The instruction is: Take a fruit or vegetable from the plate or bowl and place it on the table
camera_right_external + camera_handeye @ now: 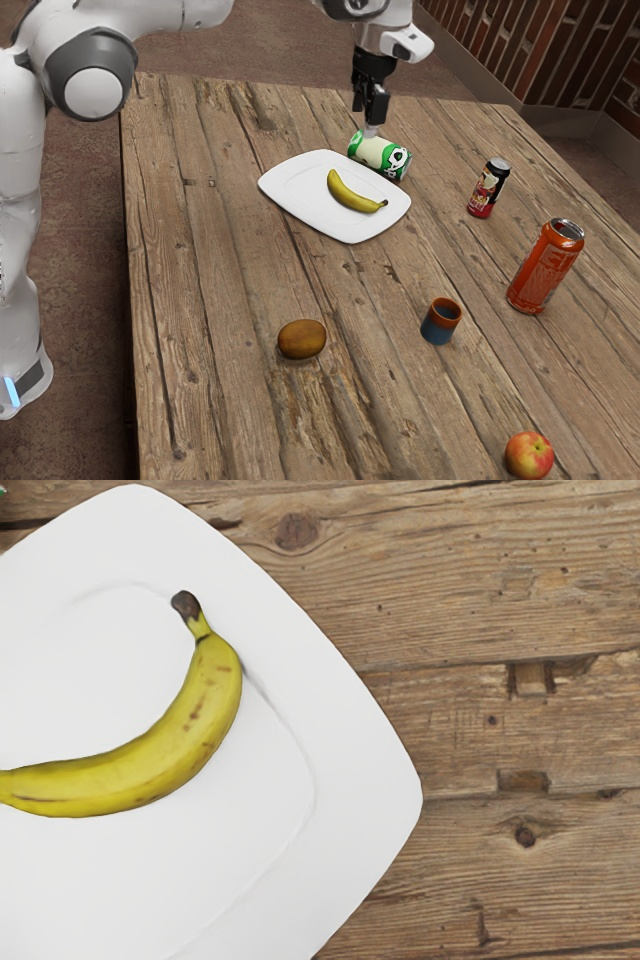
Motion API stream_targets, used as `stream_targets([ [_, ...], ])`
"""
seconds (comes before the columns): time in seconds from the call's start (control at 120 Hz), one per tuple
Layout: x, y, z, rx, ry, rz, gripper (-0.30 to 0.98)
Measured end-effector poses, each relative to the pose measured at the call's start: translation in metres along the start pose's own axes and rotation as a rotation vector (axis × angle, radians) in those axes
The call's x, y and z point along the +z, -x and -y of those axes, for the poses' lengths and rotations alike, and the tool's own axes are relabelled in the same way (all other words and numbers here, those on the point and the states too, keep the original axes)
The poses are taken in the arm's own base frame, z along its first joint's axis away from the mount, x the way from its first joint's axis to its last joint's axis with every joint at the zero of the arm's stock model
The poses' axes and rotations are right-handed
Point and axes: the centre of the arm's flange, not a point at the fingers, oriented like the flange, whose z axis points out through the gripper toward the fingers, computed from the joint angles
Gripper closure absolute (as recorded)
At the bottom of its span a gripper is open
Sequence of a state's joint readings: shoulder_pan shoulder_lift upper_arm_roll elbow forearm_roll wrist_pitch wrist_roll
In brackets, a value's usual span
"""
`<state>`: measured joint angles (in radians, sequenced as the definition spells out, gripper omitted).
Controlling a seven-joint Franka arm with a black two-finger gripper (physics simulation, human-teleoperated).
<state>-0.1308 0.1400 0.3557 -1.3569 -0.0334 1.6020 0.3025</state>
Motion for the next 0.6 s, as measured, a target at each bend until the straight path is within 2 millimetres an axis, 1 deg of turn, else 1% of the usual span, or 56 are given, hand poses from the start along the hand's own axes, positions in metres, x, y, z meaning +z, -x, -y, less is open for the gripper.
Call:
stream_targets([
  [0.05,0.018,-0.008,0.018,0.046,-0.021,-0.001,0.0],
  [0.108,0.031,-0.015,0.032,0.112,-0.04,-0.013,0.0],
  [0.192,0.06,-0.027,0.049,0.207,-0.065,-0.01,0.0],
  [0.242,0.07,-0.033,0.053,0.273,-0.076,-0.017,0.0],
  [0.283,0.078,-0.039,0.051,0.332,-0.084,-0.024,0.0],
  [0.367,0.085,-0.046,0.051,0.434,-0.09,-0.047,0.0],
  [0.4,0.092,-0.048,0.054,0.468,-0.086,-0.049,0.0],
  [0.442,0.101,-0.049,0.059,0.51,-0.069,-0.055,0.0],
  [0.5,0.119,-0.049,0.07,0.57,-0.029,-0.059,0.0],
  [0.542,0.124,-0.048,0.075,0.611,-0.015,-0.062,0.0],
  [0.6,0.127,-0.047,0.077,0.663,-0.006,-0.057,0.0],
])
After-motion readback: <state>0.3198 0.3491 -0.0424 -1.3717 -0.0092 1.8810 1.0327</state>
